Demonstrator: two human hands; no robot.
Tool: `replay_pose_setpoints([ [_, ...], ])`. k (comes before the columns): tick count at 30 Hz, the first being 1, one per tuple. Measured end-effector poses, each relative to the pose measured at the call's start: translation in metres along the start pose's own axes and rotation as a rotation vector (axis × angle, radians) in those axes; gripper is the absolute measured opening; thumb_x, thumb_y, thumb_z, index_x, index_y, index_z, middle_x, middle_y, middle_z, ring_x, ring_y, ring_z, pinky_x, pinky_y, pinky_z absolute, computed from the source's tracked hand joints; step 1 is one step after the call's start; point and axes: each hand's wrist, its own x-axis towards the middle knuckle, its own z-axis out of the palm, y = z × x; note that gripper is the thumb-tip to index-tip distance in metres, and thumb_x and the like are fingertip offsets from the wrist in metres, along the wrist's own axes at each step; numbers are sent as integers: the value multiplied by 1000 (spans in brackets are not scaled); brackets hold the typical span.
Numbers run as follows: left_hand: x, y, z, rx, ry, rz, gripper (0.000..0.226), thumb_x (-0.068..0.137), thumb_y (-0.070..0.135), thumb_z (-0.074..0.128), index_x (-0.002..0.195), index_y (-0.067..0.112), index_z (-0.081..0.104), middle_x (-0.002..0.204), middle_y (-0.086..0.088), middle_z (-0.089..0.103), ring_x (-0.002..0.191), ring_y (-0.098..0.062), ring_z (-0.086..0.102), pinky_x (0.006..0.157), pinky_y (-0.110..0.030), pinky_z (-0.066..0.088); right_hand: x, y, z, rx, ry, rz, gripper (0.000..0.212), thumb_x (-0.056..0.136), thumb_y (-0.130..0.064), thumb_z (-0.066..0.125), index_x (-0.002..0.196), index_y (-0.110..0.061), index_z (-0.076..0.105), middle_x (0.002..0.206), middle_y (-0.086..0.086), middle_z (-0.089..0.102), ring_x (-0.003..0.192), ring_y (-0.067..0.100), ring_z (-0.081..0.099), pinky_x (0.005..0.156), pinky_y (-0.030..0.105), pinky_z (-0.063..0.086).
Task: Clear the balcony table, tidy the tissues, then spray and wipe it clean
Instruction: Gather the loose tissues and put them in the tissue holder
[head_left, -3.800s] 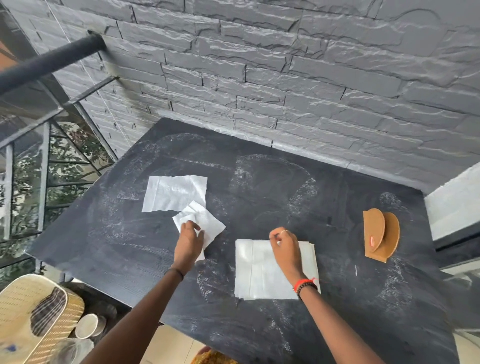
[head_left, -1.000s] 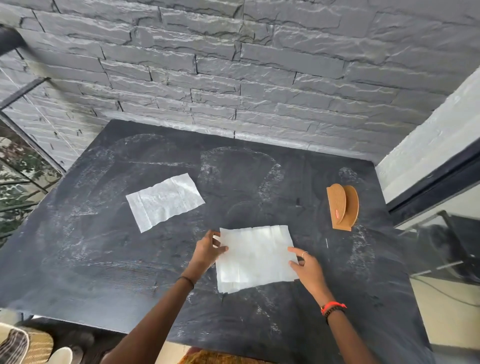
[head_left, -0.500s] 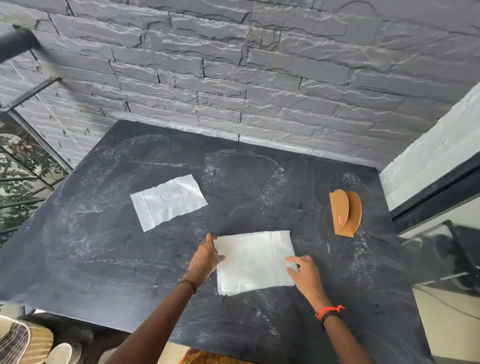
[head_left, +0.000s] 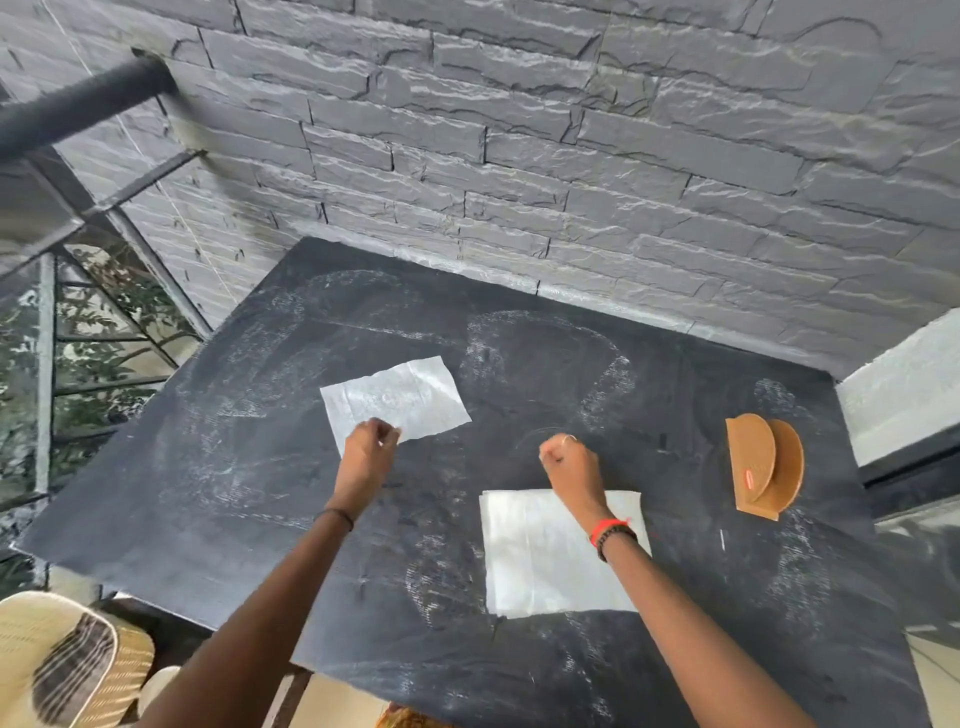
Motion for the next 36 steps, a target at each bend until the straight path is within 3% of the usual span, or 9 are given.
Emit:
replay_pose_setpoints([
  [7,38,-43,-32,80,90,-177,19,92,8,54,100,-9,54,112,-27,53,106,-41,50,88,-40,38,45,-83,61,44,-88,-18,24,85,5,44,94,0,65,103,17,68,99,34,59,82,35,45],
  [11,52,-58,-29,126,58,-225,34,89,13,61,105,-14,46,113,-33,50,109,-45,46,90,-46,39,66,-105,86,-76,-111,-34,27,84,6,41,66,-13,46,94,22,60,94,34,52,84,39,39],
  [15,61,-57,-27,133,61,-257,48,86,20,68,110,-12,41,116,-32,48,110,-45,49,89,-49,42,80,-117,101,-177,-82,9,22,94,-5,42,108,0,58,122,20,52,116,37,45,95,40,35],
  [21,78,-61,-27,64,22,-258,41,84,8,68,111,-11,45,115,-31,56,110,-43,52,86,-43,41,92,-131,115,-258,-120,28,25,92,-15,53,114,-2,54,128,16,48,123,33,41,93,40,40],
  [26,85,-59,-31,-52,-25,-308,19,82,4,70,95,-9,65,101,-20,67,100,-30,61,81,-30,42,94,-132,117,-212,-110,79,19,81,-10,54,98,-8,63,117,12,58,113,33,49,86,37,43],
  [28,86,-57,-33,-73,-51,-320,7,82,6,69,78,1,67,79,-9,65,85,-22,59,76,-25,40,92,-130,113,-139,-88,106,15,76,-14,55,88,-12,62,104,7,62,104,30,52,84,37,39],
  [30,87,-58,-33,-101,-55,-337,26,82,7,68,59,11,57,60,-2,53,66,-19,51,69,-23,38,89,-128,109,-39,-74,130,9,74,-16,54,81,-12,57,87,5,62,88,30,54,76,34,38],
  [33,89,-56,-35,-200,-76,-354,24,82,8,68,62,11,57,62,-1,52,58,-16,46,68,-26,39,88,-126,99,97,-49,139,2,75,-13,55,76,-12,53,72,4,57,73,29,53,65,32,42],
  [36,91,-47,-35,-283,-99,-337,26,83,9,69,63,16,54,61,-1,51,65,-22,47,70,-31,40,85,-122,85,211,-2,186,3,78,-9,57,79,-12,56,74,3,58,73,23,54,65,28,42],
])
